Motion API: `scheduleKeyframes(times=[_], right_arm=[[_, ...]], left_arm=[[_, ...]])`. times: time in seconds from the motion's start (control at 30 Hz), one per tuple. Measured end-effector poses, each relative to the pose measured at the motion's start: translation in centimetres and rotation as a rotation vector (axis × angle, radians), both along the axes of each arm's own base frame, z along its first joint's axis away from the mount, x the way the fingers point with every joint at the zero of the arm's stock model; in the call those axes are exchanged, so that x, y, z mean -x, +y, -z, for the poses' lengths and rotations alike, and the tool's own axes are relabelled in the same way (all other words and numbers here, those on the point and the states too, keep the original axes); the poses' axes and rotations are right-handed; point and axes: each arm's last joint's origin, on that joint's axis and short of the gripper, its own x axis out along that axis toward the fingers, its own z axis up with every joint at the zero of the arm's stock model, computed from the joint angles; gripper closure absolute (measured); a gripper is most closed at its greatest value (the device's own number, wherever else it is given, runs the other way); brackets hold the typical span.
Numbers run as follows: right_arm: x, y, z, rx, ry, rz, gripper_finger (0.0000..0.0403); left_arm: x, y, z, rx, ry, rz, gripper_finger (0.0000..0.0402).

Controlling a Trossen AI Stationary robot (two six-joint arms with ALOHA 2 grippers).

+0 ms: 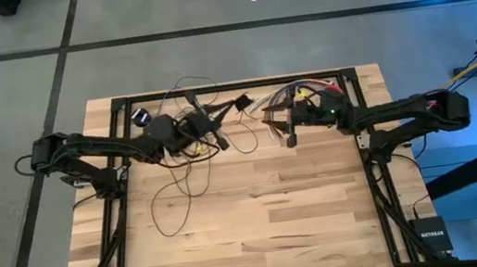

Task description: Coiling cords

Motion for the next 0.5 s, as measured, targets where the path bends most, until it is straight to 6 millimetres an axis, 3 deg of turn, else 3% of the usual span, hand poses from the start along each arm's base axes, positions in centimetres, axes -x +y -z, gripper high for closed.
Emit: scheduleKeyframes(times=[0.27,0.5], right_arm=[[-4.3,-1.3,-0.7,-0.047,-0.019,-0.032,0.024],[-4.9,-1.4,0.1,-0.069,0.035,-0.059,0.0252]], left_arm=[[-0.1,0.0,0.3,-0.038,0.049,-0.01,0.0397],[-0.1,-0.1,0.4,-0.038,0.062,-0.005,0.0397]])
